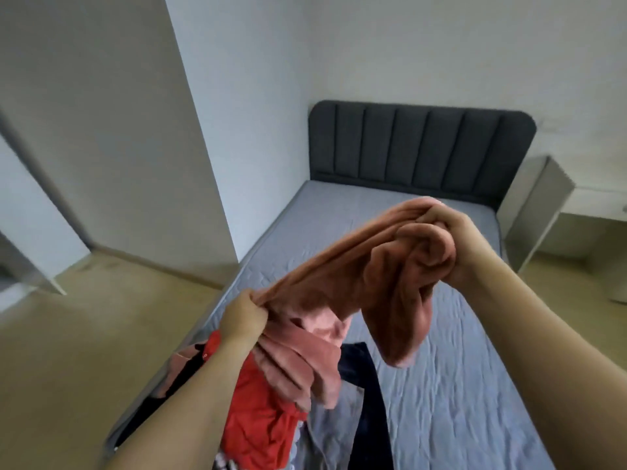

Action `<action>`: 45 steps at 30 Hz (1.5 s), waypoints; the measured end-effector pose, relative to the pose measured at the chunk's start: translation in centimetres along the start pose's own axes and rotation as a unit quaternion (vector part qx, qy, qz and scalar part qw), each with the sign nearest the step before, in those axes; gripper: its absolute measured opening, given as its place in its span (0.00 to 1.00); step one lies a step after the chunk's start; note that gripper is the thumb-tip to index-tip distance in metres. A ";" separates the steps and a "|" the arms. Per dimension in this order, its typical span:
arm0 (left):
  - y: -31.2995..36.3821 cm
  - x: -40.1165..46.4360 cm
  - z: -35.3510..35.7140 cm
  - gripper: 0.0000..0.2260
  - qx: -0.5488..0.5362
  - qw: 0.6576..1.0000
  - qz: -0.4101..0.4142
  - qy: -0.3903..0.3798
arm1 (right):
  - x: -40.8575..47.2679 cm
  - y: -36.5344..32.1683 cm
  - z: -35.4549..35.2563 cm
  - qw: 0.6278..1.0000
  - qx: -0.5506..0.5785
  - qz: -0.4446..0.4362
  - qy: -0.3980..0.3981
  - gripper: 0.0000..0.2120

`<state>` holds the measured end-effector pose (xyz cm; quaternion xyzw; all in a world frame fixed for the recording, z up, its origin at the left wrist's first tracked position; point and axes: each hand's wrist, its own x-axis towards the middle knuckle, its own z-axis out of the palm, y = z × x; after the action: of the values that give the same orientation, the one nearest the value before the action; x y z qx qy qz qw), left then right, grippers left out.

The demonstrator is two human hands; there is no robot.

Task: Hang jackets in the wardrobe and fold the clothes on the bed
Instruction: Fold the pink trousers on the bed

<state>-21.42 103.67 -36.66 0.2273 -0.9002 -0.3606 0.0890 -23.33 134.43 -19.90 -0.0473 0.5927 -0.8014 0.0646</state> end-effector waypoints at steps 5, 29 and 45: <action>14.1 -4.7 -1.2 0.15 -0.261 0.963 0.060 0.023 | -5.3 -6.0 -9.1 0.997 -0.056 0.038 -0.027 0.22; 26.9 -17.8 -0.8 0.09 -0.222 0.910 0.263 -0.233 | -6.2 4.5 -14.3 0.962 0.062 0.246 0.105 0.20; 32.1 -18.8 3.9 0.21 -0.215 0.912 0.156 -0.314 | -13.6 -20.0 -13.3 0.834 -0.505 -0.188 -0.121 0.12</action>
<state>-17.22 135.43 -17.27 -0.0657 -0.8064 -0.5797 -0.0962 -12.86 154.92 -4.65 -0.2802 0.8821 -0.3755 -0.0493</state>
